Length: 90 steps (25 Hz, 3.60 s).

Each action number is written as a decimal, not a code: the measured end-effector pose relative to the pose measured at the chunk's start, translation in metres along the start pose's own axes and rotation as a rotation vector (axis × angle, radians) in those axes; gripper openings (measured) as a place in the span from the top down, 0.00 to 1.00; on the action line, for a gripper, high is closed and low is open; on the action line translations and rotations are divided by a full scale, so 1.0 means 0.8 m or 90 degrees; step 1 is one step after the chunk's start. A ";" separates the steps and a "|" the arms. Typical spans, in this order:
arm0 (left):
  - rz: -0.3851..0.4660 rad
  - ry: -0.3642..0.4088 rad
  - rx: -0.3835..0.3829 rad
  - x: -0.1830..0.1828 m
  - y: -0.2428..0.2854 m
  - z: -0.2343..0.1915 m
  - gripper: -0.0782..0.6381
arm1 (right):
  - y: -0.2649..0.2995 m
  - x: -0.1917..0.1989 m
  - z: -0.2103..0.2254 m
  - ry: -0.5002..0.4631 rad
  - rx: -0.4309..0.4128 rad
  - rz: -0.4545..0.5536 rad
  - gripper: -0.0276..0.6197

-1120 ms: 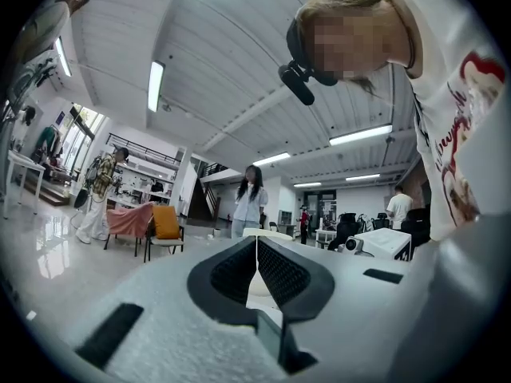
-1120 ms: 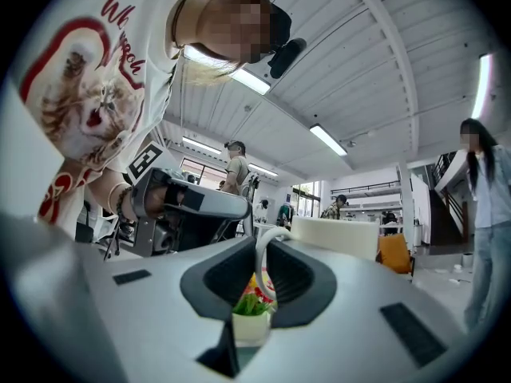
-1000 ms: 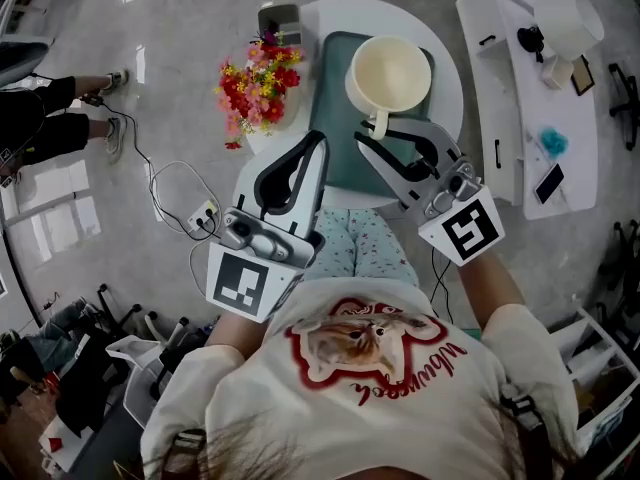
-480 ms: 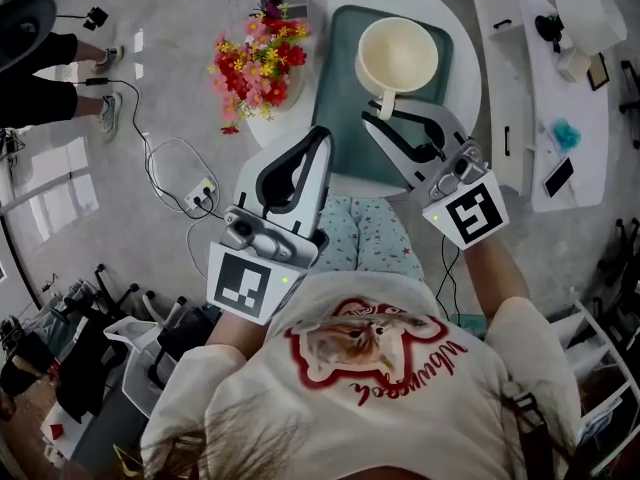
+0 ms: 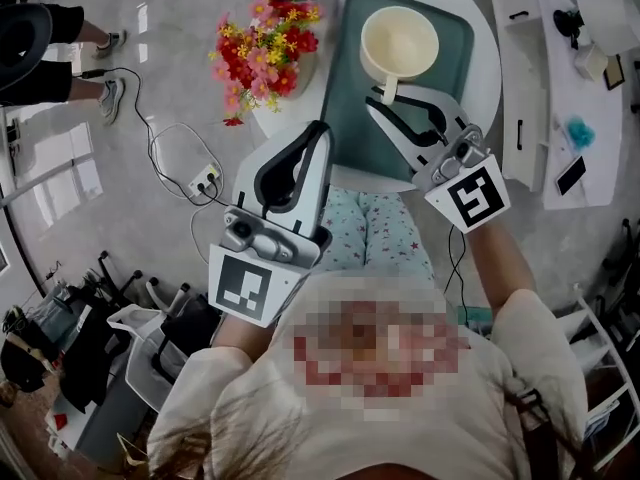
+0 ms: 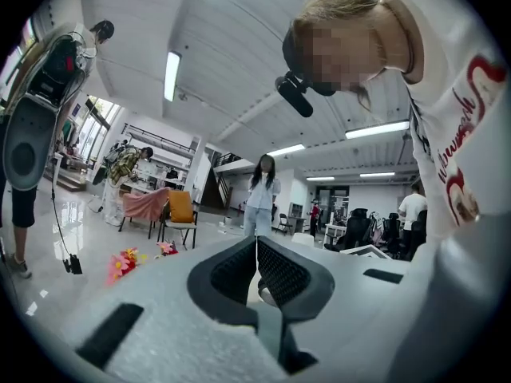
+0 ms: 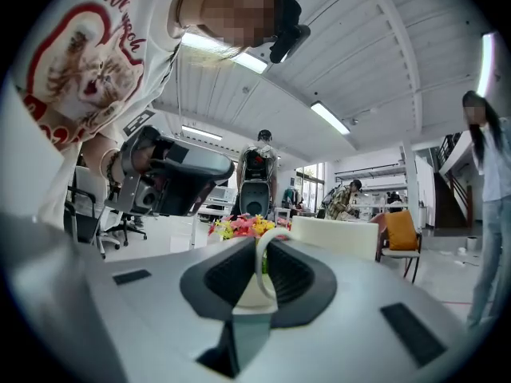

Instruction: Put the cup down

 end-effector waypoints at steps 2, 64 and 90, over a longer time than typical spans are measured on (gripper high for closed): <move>-0.002 -0.003 -0.001 0.003 -0.001 -0.001 0.87 | 0.005 0.009 0.000 0.003 -0.003 -0.006 0.87; -0.022 -0.059 0.006 0.025 -0.008 0.007 0.87 | 0.032 0.122 0.025 0.084 0.000 -0.095 0.88; -0.018 -0.039 0.031 0.006 -0.003 0.020 0.87 | 0.028 0.149 0.029 0.214 0.039 -0.157 0.87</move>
Point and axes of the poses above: the fingertips, and each gripper's own axes: y forward along the fingers, z to its right, x out of its underside, the point moved 1 cm from there along -y, backward along the fingers, and after that the axes turned 10 degrees about y, right-handed, at the moved point
